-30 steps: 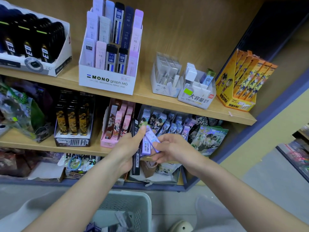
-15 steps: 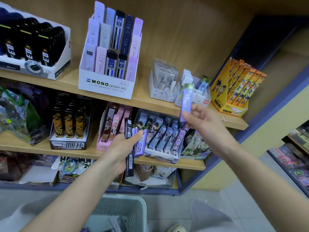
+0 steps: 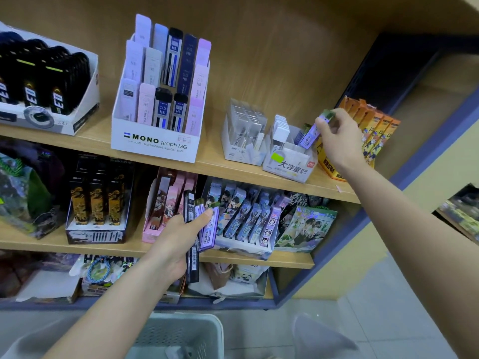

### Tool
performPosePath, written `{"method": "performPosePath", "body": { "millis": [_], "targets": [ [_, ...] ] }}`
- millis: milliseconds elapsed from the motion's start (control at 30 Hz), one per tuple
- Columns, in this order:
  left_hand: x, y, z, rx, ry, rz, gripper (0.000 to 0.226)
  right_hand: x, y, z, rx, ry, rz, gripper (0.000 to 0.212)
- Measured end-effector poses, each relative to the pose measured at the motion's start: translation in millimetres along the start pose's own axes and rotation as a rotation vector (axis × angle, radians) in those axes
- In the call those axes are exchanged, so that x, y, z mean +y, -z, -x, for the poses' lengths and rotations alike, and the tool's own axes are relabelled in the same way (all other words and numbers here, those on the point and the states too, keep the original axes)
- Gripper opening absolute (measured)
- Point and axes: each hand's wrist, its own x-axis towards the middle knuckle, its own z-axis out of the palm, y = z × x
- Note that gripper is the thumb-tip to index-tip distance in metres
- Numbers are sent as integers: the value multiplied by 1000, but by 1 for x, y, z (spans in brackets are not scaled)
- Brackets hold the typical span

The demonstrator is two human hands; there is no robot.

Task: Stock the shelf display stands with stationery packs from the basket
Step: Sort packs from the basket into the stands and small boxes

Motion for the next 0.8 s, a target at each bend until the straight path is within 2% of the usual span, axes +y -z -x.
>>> {"method": "performPosePath", "body": {
  "millis": [200,433,567,667,800],
  "targets": [
    [0,-1,-4,-8,9,8,23,11,2,-9,5,99,22,15],
    [2,-6,-1,-22,41,4,16,20,-8,-12,-98,204,319,31],
    [3,-7,-1,-20,45,-2,16,18,-12,-8,-42,210,351,29],
    [3,-7,-3,-22,45,-5,15,17,-12,-8,-9,148,333,25],
    [3,-7,-2,-16,33,-15,13,15,-9,-5,-29,137,376,29]
  ]
}}
